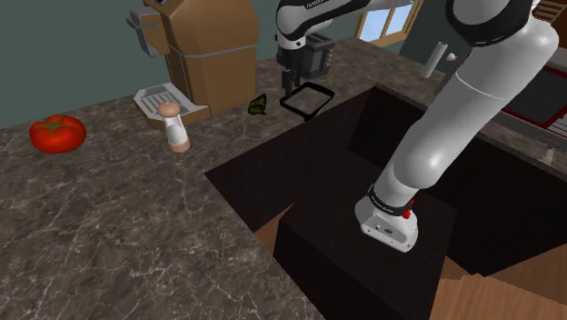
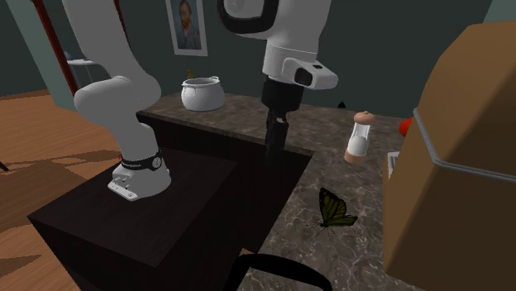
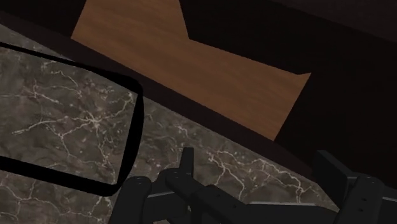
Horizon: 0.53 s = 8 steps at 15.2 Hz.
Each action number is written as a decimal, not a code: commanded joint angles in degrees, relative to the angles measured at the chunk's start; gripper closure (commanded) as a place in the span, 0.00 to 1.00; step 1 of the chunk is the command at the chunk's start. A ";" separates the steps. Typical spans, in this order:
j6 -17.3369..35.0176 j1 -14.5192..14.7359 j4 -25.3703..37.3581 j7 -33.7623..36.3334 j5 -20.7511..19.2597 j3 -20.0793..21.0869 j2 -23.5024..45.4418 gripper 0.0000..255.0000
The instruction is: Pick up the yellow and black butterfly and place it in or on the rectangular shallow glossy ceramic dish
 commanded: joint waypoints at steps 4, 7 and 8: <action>3.33 0.18 6.95 -5.56 -0.38 0.15 11.50 0.00; 4.75 0.08 11.72 -8.52 -0.72 0.55 18.31 0.00; 5.11 0.03 13.44 -9.45 -0.86 0.73 20.59 0.00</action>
